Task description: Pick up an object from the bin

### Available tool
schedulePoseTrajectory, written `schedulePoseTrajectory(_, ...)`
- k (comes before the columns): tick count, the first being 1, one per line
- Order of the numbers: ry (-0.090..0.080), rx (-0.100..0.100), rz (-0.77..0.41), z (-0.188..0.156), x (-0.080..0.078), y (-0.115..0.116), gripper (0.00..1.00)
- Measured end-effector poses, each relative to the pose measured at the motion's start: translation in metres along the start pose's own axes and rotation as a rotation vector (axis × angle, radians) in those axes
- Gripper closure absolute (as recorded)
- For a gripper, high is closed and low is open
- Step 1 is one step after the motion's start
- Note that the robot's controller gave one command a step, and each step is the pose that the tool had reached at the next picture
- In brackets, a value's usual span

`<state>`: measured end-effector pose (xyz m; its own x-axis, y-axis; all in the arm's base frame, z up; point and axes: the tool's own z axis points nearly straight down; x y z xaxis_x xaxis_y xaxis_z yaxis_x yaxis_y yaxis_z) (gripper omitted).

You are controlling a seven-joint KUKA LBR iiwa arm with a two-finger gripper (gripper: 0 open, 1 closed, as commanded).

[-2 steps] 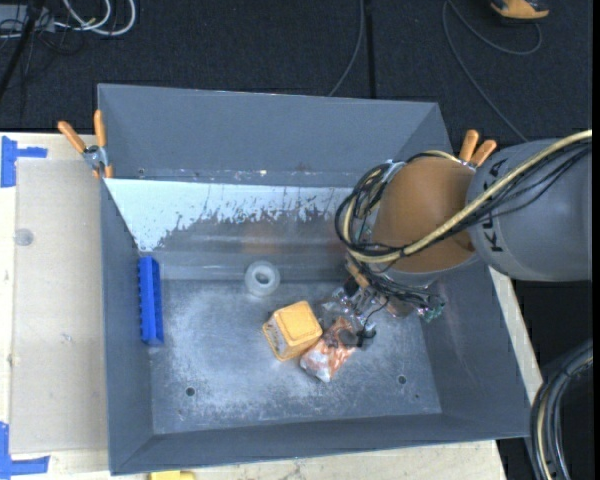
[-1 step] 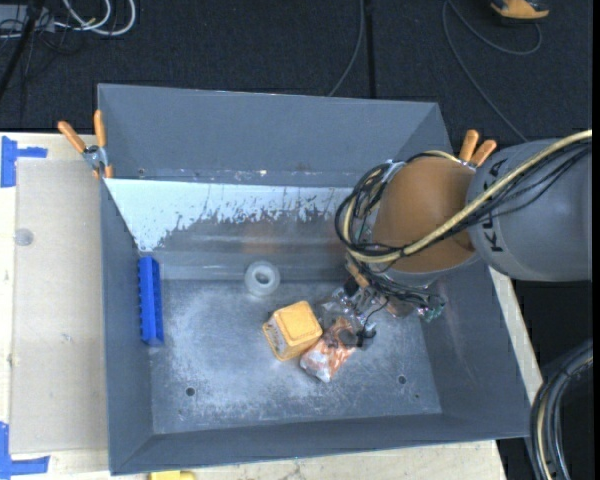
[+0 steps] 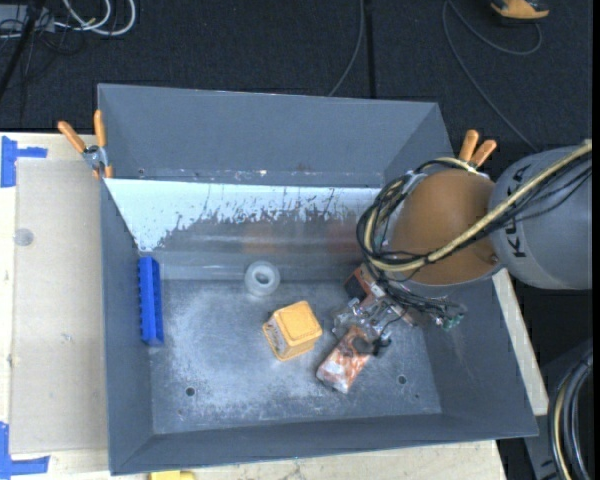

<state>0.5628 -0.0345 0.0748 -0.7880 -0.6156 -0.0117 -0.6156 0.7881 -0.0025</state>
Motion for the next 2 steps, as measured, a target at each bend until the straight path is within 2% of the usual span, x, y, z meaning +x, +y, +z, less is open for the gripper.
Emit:
schedulePoseTrajectory(1,0.007,-0.003,-0.003,-0.1151,-0.0374,0.0096,1.0)
schedulePoseTrajectory(2,0.007,-0.004,-0.001,-0.115,-0.0372,0.0095,1.0)
